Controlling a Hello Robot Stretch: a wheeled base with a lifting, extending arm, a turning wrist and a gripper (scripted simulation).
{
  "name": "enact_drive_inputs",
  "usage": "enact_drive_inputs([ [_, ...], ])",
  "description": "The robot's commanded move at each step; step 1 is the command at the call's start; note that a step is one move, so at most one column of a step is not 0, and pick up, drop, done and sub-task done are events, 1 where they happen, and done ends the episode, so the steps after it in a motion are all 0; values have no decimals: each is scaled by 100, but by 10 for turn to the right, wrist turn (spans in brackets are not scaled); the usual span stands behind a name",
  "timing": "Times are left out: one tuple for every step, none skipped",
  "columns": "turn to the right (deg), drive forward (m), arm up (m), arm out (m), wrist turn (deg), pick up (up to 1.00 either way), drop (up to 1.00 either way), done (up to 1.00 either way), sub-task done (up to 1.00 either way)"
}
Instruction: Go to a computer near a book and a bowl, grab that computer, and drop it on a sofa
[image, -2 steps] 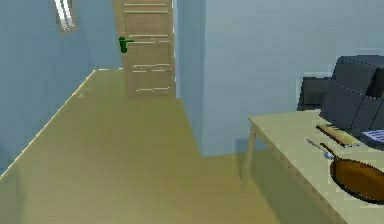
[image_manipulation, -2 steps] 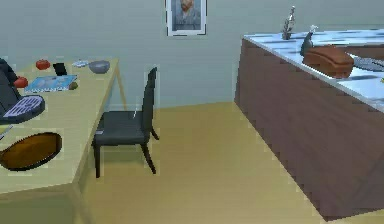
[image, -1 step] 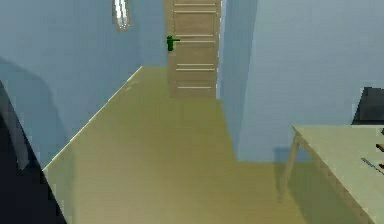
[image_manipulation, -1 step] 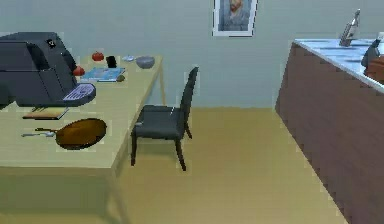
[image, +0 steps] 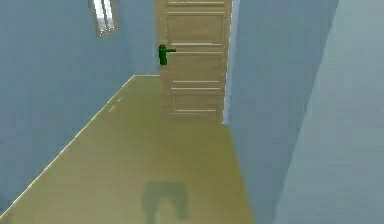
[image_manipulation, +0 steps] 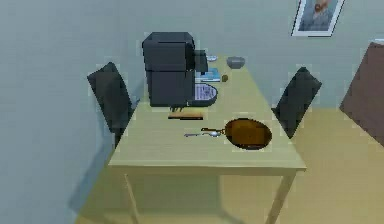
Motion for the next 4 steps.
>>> enact_drive_inputs([
  [-210, 0, 0, 0, 0, 0, 0, 0, 0],
  [-30, 0, 0, 0, 0, 0, 0, 0, 0],
  [0, 100, 0, 0, 0, 0, 0, 0, 0],
  [0, 100, 0, 0, 0, 0, 0, 0, 0],
])
